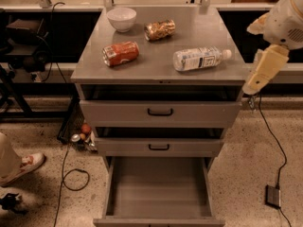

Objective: Place blue plastic bottle into bottom drawer

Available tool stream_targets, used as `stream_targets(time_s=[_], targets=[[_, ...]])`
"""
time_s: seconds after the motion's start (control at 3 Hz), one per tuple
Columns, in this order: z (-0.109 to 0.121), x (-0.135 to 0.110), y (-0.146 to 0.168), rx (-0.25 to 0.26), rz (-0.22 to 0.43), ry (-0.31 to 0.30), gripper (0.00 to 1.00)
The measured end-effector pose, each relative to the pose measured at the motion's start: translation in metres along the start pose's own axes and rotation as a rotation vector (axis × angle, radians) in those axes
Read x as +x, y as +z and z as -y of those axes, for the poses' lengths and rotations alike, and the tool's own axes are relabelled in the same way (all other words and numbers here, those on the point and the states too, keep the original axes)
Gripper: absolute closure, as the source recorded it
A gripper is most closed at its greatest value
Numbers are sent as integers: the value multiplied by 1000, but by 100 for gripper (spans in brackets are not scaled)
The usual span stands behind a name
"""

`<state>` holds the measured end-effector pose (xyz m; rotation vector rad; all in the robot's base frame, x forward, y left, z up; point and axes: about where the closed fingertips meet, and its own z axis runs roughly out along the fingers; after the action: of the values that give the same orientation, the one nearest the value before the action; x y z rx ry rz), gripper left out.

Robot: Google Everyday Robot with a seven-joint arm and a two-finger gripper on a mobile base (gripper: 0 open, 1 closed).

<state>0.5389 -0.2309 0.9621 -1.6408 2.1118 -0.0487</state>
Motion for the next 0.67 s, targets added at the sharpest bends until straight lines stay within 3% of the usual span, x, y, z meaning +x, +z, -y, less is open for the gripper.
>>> stream_targets(time_s=[0.33,0.67], targets=[[28,-5,30,-11,69,17,0],[29,-5,30,-11,69,17,0]])
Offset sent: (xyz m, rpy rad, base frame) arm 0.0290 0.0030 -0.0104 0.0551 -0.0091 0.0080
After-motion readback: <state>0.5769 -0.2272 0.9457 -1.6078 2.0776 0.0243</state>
